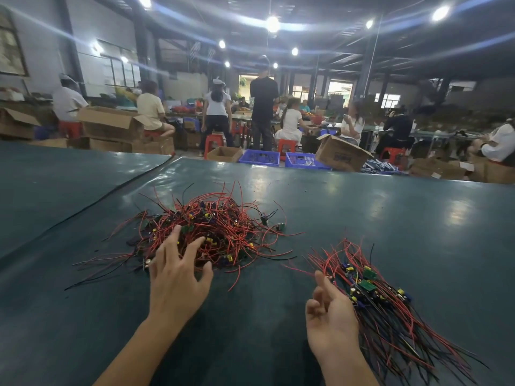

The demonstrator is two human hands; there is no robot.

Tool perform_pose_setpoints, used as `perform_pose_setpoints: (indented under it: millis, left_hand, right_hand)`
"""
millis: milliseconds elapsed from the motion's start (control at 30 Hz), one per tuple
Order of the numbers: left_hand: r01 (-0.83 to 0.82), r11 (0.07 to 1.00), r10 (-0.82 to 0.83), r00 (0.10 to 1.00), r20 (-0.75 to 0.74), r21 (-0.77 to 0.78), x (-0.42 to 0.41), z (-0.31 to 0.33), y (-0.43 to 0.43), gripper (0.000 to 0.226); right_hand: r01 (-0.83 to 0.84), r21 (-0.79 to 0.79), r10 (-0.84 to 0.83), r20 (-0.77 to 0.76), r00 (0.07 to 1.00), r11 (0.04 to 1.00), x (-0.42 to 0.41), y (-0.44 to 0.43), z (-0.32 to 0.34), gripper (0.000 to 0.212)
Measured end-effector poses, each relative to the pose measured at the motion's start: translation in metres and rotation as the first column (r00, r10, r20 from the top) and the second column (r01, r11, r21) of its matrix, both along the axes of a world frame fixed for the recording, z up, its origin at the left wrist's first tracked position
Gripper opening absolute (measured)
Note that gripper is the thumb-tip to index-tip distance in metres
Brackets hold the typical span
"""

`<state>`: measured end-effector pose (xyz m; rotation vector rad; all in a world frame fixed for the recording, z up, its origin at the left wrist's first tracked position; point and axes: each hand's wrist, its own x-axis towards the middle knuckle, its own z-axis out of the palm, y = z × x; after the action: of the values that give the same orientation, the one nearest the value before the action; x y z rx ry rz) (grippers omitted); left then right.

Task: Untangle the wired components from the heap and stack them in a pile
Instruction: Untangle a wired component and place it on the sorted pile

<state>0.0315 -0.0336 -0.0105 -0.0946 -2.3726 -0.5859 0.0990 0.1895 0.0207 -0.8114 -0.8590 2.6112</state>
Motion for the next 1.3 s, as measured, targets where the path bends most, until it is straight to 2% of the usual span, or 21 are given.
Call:
perform_pose_setpoints:
  millis: [67,167,233,367,433,533,600,667,733,800,867,933,1100,1233,1300]
  left_hand:
    - [-0.052,0.999,0.051,0.987,0.152,0.001,-0.007,-0.005,-0.012,0.062]
    - [-0.077,0.997,0.066,0.924,0.378,0.015,-0.014,-0.010,-0.026,0.065]
    - [-0.088,0.996,0.073,0.901,0.427,0.015,-0.016,-0.012,-0.030,0.062]
    - [-0.102,0.992,0.073,0.948,0.309,0.078,-0.018,-0.009,-0.030,0.038]
    - [-0.074,0.992,0.049,0.973,0.227,0.102,-0.016,-0.008,-0.027,0.026]
    - [0.020,0.987,-0.041,0.991,0.131,0.162,-0.013,-0.006,-0.022,0.020]
    - [0.036,0.987,-0.051,0.994,0.097,0.154,-0.012,-0.004,-0.019,0.022]
    - [0.008,0.986,-0.023,0.995,0.092,0.165,-0.011,-0.004,-0.021,0.037]
    - [-0.002,0.968,-0.019,0.996,0.082,0.249,-0.012,-0.003,-0.023,0.050]
    - [-0.010,0.940,-0.010,0.998,0.056,0.340,-0.013,-0.002,-0.026,0.054]
    - [-0.010,0.929,-0.014,0.998,0.060,0.370,-0.016,-0.003,-0.030,0.044]
    - [-0.007,0.946,-0.029,0.994,0.106,0.323,-0.019,-0.006,-0.034,0.030]
    - [-0.025,0.941,-0.046,0.979,0.200,0.338,-0.021,-0.008,-0.032,0.038]
    - [-0.066,0.947,-0.024,0.961,0.274,0.314,-0.027,-0.010,-0.033,0.023]
    - [-0.081,0.949,-0.003,0.964,0.265,0.303,-0.031,-0.014,-0.034,0.017]
  right_hand:
    - [0.048,-0.007,-0.048,0.005,0.999,0.999,-0.001,0.005,0.000,0.032]
    - [0.145,-0.027,-0.145,0.019,0.989,0.989,-0.002,0.011,-0.002,0.039]
    - [0.170,0.001,-0.170,0.009,0.985,0.985,-0.002,0.011,-0.003,0.035]
    - [0.158,0.109,-0.155,-0.039,0.987,0.981,-0.004,0.007,-0.004,0.029]
    - [0.152,0.152,-0.144,-0.064,0.988,0.977,-0.004,0.005,-0.005,0.037]
    - [0.144,0.189,-0.130,-0.085,0.988,0.971,-0.006,0.003,-0.008,0.050]
    - [0.136,0.199,-0.121,-0.087,0.989,0.971,-0.006,0.002,-0.010,0.053]
    - [0.133,0.204,-0.118,-0.083,0.990,0.970,-0.007,0.002,-0.013,0.054]
    - [0.131,0.206,-0.116,-0.081,0.990,0.970,-0.008,0.002,-0.014,0.054]
    - [0.127,0.208,-0.112,-0.084,0.990,0.970,-0.008,0.003,-0.015,0.055]
    - [0.125,0.209,-0.109,-0.089,0.990,0.970,-0.009,0.003,-0.016,0.055]
    - [0.122,0.210,-0.105,-0.093,0.990,0.970,-0.009,0.003,-0.016,0.055]
    - [0.123,0.227,-0.107,-0.080,0.991,0.966,-0.009,0.002,-0.017,0.056]
    - [0.117,0.231,-0.104,-0.069,0.992,0.966,-0.008,0.003,-0.016,0.056]
    - [0.114,0.230,-0.102,-0.065,0.993,0.967,-0.008,0.003,-0.015,0.055]
